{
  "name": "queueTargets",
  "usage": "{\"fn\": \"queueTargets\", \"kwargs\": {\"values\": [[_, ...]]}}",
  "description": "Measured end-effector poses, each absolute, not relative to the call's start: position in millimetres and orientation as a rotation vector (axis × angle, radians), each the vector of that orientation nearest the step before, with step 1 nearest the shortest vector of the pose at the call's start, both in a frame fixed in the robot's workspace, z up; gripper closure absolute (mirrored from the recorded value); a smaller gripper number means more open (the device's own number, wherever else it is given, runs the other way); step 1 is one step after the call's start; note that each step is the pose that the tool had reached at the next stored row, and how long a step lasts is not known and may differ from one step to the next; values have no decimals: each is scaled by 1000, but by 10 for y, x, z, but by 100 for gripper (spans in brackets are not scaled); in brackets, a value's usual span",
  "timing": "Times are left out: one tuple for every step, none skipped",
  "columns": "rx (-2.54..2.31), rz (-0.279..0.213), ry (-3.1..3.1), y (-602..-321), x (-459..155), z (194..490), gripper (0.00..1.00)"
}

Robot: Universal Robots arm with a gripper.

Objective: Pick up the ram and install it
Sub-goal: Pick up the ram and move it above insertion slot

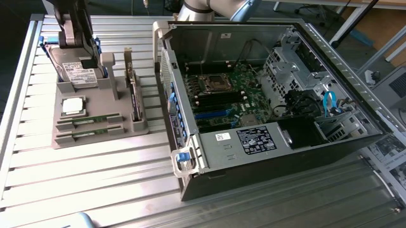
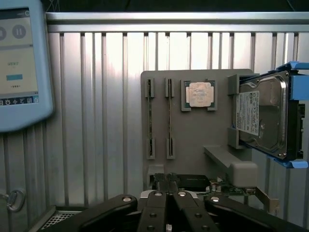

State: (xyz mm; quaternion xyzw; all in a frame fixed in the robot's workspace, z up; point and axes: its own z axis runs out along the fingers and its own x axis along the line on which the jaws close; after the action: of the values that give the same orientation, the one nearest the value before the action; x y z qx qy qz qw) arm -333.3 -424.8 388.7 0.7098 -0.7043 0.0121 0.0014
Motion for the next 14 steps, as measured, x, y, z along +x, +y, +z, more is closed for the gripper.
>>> {"fn": "queueTargets", "kwargs": {"values": [[2228, 38, -2211, -4248, -3333, 3887, 89], [2228, 38, -2211, -4248, -3333, 3887, 89], [2228, 38, -2211, -4248, -3333, 3887, 83], [2228, 38, -2211, -4248, -3333, 3887, 76], [2228, 38, -2211, -4249, -3333, 3887, 76], [2228, 38, -2211, -4248, -3333, 3887, 70], [2228, 38, -2211, -4249, -3333, 3887, 70], [2228, 38, -2211, -4249, -3333, 3887, 70], [2228, 38, -2211, -4249, -3333, 3887, 70], [2228, 38, -2211, -4249, -3333, 3887, 70], [2228, 38, -2211, -4249, -3333, 3887, 70], [2228, 38, -2211, -4249, -3335, 3886, 70], [2228, 38, -2211, -4249, -3340, 3884, 70], [2228, 38, -2211, -4249, -3347, 3883, 70]]}}
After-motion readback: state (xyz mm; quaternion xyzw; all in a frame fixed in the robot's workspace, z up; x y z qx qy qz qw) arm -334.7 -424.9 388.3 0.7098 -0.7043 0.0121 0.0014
